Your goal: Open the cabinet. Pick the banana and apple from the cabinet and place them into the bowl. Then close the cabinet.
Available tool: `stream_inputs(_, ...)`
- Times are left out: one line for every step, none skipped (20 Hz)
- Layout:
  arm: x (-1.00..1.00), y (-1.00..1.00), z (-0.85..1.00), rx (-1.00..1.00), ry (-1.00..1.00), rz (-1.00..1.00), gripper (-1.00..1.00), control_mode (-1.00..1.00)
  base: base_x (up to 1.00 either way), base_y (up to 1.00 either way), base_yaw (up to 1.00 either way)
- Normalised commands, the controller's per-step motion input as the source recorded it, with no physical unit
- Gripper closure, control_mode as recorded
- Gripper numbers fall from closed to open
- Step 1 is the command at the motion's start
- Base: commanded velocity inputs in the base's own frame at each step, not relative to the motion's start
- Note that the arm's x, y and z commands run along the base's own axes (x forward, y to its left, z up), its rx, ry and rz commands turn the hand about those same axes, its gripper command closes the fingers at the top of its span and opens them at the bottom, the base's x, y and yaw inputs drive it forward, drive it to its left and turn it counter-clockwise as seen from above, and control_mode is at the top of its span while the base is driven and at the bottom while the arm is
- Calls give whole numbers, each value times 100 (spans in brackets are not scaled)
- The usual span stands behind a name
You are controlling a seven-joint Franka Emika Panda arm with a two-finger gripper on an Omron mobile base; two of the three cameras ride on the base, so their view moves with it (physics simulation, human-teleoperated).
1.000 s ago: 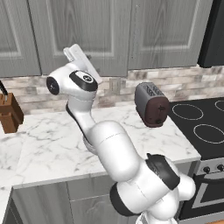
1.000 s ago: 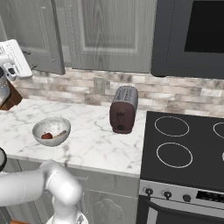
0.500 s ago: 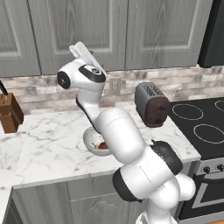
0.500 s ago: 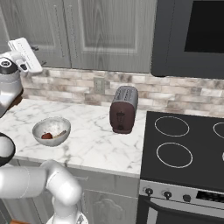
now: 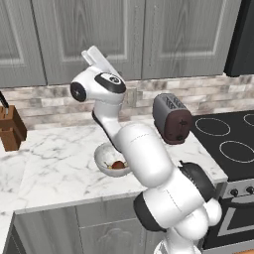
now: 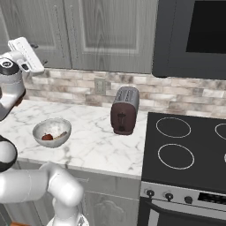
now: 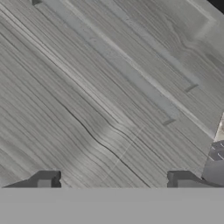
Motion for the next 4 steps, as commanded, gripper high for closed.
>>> stream_inputs(-39, -30, 0, 0, -6, 7, -100, -100, 0, 0, 0)
stream_inputs(-43, -30, 0, 0, -5, 7, -100, -100, 0, 0, 0)
stream_inputs(-46, -30, 0, 0, -4, 7, -100, -100, 0, 0, 0)
stream_inputs(-57, -29, 0, 0, -3, 7, -100, -100, 0, 0, 0)
